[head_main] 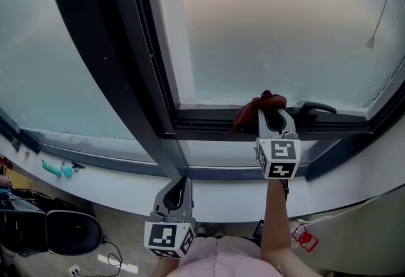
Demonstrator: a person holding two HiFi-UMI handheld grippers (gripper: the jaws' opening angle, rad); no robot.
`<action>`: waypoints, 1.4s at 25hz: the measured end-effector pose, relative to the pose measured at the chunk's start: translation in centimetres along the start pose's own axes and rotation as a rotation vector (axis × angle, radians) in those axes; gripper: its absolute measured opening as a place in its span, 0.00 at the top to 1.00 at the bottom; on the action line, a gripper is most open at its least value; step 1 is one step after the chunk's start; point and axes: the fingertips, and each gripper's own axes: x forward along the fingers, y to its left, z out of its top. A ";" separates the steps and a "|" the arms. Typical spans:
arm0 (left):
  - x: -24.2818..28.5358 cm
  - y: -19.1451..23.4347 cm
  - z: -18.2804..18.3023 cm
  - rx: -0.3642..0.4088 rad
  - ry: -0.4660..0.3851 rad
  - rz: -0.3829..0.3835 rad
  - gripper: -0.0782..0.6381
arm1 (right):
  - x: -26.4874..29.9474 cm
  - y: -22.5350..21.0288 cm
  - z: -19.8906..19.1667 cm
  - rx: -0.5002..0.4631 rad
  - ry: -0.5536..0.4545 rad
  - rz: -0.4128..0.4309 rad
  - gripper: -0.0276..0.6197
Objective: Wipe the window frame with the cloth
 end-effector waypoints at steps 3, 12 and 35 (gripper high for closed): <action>0.2 -0.1 -0.2 -0.002 0.005 0.002 0.90 | -0.3 -1.7 -0.4 0.008 0.005 -0.029 0.85; 0.4 -1.4 0.1 0.007 -0.005 -0.018 0.90 | -1.0 -3.4 -0.7 0.033 -0.013 -0.037 0.85; 0.9 -2.2 -0.9 0.170 -0.065 -0.105 0.90 | -3.4 1.6 2.9 0.006 -0.144 0.011 0.85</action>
